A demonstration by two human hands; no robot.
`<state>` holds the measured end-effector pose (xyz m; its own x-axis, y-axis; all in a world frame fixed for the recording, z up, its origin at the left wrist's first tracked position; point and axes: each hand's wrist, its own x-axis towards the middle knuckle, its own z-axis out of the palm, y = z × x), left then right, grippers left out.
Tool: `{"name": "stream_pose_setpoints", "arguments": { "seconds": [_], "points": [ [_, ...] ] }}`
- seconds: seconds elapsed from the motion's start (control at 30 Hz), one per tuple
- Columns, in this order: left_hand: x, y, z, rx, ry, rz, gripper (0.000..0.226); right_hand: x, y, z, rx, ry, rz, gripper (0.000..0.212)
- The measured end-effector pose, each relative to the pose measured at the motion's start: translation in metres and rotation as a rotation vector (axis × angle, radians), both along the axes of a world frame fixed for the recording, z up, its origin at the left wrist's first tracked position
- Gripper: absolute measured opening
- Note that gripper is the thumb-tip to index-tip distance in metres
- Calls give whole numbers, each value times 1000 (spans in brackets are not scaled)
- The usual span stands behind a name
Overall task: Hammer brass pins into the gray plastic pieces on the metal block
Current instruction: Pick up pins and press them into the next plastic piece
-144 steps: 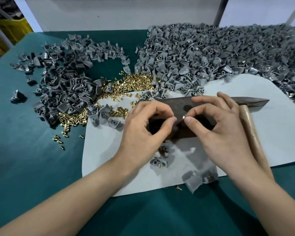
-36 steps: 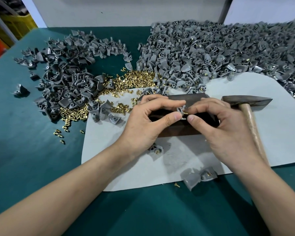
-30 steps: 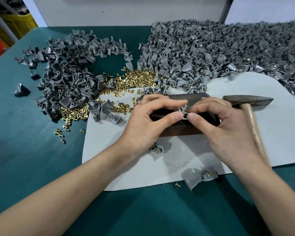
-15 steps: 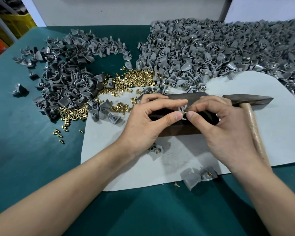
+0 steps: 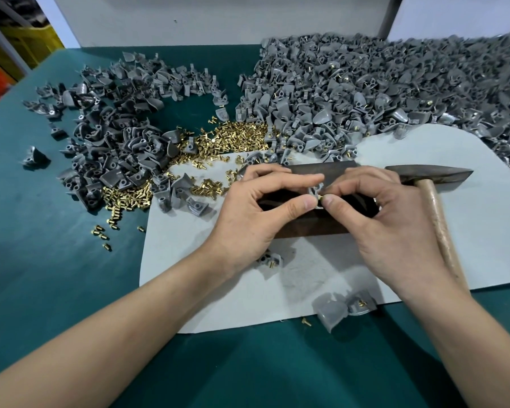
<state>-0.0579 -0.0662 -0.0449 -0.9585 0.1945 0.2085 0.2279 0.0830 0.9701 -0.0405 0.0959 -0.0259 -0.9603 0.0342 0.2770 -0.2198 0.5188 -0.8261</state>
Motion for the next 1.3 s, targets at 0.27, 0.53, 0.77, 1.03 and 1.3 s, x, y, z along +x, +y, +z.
{"name": "stream_pose_setpoints", "arguments": {
  "seconds": [0.27, 0.53, 0.77, 1.03, 1.3],
  "points": [
    [-1, 1, 0, 6, 21, 11, 25, -1, 1, 2, -7, -20, -2, 22],
    [-1, 1, -1, 10, 28, 25, 25, -1, 0, 2, 2, -29, 2, 16],
    [0, 1, 0, -13, 54, 23, 25, -3, 4, 4, -122, -88, 31, 20],
    [1, 1, 0, 3, 15, 35, 27, -2, 5, 2, -177, -57, 7, 22],
    [1, 1, -1, -1, 5, 38, 27, -2, 4, 1, -148, -67, 14, 22]
  ]
}}
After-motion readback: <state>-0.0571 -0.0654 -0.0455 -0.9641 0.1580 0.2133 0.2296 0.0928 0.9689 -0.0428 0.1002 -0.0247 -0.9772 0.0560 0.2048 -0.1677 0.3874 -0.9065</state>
